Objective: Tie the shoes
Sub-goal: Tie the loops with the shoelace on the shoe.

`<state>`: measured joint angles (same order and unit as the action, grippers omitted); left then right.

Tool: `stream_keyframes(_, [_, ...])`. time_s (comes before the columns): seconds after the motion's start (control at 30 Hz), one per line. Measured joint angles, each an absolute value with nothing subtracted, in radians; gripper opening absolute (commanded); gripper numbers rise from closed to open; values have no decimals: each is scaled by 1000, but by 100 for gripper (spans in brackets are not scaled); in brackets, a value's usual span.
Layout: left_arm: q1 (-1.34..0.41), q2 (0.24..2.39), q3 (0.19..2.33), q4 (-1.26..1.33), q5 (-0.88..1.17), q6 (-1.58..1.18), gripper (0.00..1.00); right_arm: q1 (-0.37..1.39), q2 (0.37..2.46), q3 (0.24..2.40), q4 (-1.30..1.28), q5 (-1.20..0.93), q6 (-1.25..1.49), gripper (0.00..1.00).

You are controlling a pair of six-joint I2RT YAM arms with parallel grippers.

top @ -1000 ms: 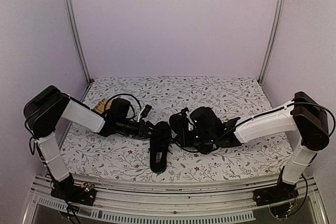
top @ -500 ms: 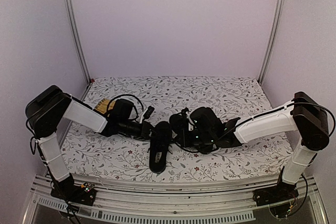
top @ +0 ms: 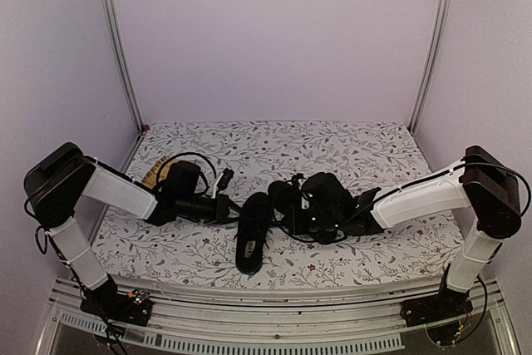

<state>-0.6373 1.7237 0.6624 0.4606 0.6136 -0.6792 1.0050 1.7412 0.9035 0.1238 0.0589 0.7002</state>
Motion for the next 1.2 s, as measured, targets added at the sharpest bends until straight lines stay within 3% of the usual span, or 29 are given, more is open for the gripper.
stream_keyframes(1.2, [-542, 1544, 413, 542, 455, -747, 0, 989, 1770, 879, 120, 72, 756, 2])
